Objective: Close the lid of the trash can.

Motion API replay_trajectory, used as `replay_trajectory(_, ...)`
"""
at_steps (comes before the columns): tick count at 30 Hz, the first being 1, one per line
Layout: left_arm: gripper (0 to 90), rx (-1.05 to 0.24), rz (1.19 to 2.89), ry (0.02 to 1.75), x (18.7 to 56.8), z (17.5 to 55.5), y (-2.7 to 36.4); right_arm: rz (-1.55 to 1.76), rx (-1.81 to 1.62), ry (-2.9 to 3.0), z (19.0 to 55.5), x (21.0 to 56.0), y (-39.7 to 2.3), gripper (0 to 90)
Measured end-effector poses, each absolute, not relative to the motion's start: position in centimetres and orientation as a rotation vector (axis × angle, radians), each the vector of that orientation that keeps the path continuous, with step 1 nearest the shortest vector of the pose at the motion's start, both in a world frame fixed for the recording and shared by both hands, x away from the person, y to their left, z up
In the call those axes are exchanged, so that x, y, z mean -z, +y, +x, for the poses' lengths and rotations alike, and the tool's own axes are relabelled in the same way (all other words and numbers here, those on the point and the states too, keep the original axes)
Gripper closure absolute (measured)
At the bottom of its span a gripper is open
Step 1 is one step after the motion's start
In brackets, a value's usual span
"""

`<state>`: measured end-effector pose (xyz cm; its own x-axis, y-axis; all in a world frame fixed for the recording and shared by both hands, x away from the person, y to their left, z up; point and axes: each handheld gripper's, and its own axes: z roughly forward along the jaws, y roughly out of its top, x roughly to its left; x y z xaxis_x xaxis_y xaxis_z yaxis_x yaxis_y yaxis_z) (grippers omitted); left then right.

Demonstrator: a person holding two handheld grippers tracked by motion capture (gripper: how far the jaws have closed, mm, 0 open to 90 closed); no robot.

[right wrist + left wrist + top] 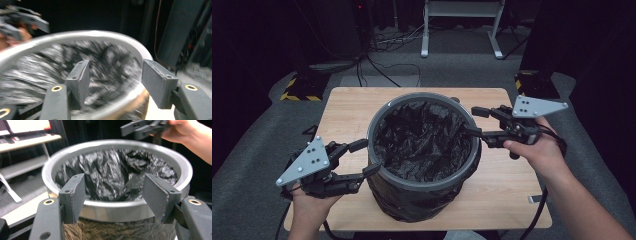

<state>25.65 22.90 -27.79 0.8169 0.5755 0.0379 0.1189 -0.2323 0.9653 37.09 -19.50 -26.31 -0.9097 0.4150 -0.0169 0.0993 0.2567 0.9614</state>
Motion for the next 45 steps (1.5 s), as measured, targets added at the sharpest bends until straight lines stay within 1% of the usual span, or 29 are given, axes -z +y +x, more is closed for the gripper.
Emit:
replay_trajectory(2, 35.4, -0.451, 1.776, 0.536, 27.9, 25.8, 22.9, 0.538, -1.688, 2.335, 38.2, 27.2, -19.4, 38.0)
replay_trajectory(4, 35.4, -0.445, 1.777, 0.543, 27.9, 26.0, 22.9, 0.606, -1.761, 2.352, 38.7, 27.7, -19.6, 37.4)
replay_trajectory(11, 36.0, -0.45, 1.77, 0.553, 28.1, 26.5, 22.6, 0.687, -1.817, 2.332, 38.6, 28.4, -19.8, 38.7)
replay_trajectory(15, 35.9, -0.468, 1.761, 0.549, 28.0, 26.4, 22.6, 0.645, -1.809, 2.266, 38.0, 28.6, -19.8, 40.5)
replay_trajectory(20, 35.7, -0.507, 1.735, 0.558, 27.6, 26.0, 23.5, 0.585, -1.814, 2.191, 37.3, 28.0, -20.2, 38.0)
replay_trajectory(31, 35.6, -0.591, 1.717, 0.642, 27.7, 25.5, 26.2, 0.61, -1.744, 2.112, 36.0, 26.7, -23.4, 37.9)
replay_trajectory(45, 35.4, -0.645, 1.737, 0.761, 30.8, 25.9, 28.7, 0.706, -1.605, 2.102, 35.1, 29.3, -26.9, 37.9)
